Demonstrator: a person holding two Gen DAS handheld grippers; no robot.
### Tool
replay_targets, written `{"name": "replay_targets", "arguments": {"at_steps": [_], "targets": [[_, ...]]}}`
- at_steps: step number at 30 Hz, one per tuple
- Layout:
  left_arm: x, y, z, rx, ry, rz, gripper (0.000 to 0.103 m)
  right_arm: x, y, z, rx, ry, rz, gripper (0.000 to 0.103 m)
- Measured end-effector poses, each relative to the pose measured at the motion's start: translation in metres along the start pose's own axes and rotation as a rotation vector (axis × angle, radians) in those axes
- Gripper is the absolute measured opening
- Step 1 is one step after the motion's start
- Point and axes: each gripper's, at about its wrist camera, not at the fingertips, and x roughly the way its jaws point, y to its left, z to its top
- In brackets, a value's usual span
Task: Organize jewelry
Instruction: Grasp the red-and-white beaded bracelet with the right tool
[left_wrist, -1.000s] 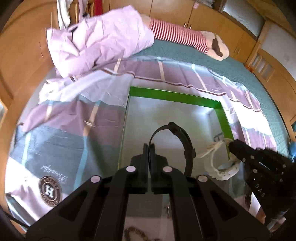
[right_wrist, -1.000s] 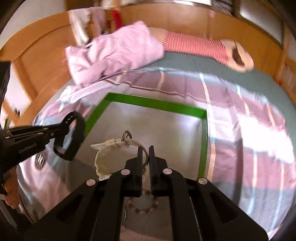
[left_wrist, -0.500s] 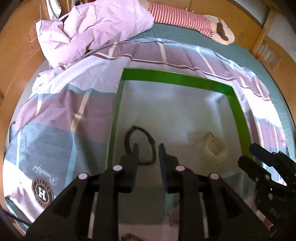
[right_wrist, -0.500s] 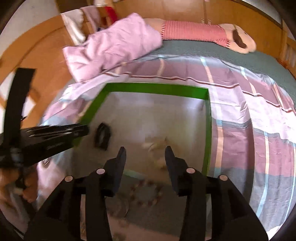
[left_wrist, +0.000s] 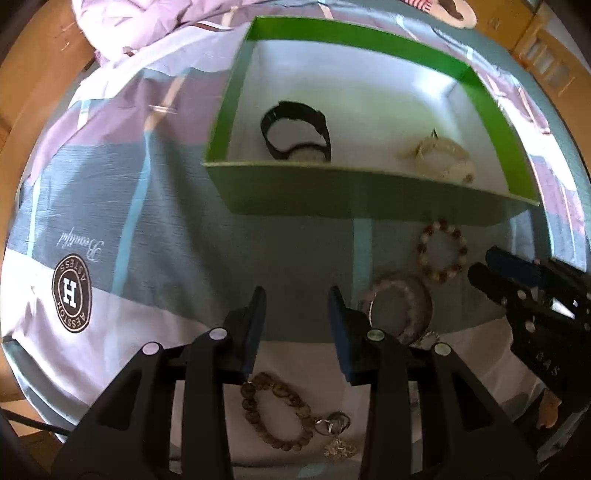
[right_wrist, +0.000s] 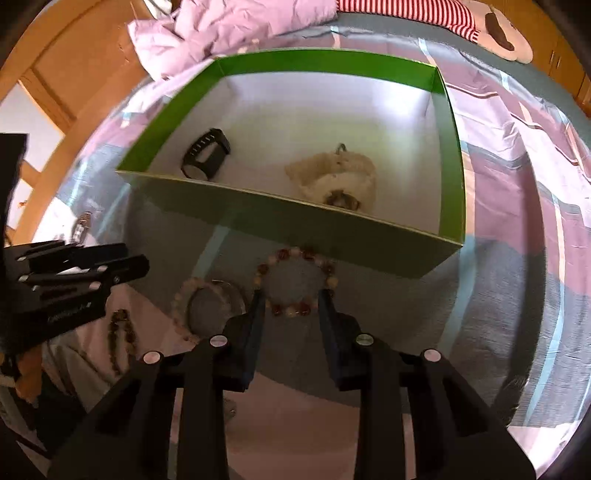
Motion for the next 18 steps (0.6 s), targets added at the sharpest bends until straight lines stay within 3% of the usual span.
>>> {"name": "replay_targets", "arguments": {"at_steps": [6,11,14,15,16,18], "targets": [[0.02,-0.016,-0.002,0.057,0.043,-0.007,0.029,0.016,-0.009,0.004,0.044,0.039,-0.061,0.031],[0.033,-0.024,-0.002,0.074,0.066,0.008,0.027,0.027,-0.012,0.007,0.061,0.059,-0.058,0.031],[0.034,-0.024,0.0,0.063,0.063,0.007,0.016,0.029,-0.009,0.008,0.04,0.051,-0.064,0.031],[0.033,-0.022,0.0,0.059,0.063,0.006,0.013,0.029,-0.007,0.008,0.033,0.05,-0.061,0.028],[0.033,-0.019,0.001,0.054,0.062,0.007,0.011,0.028,-0.004,0.007,0.021,0.046,-0.051,0.013],[0.031,-0.011,0.003,0.041,0.063,0.018,0.005,0.029,0.0,0.008,0.0,0.048,-0.043,0.01]]}}
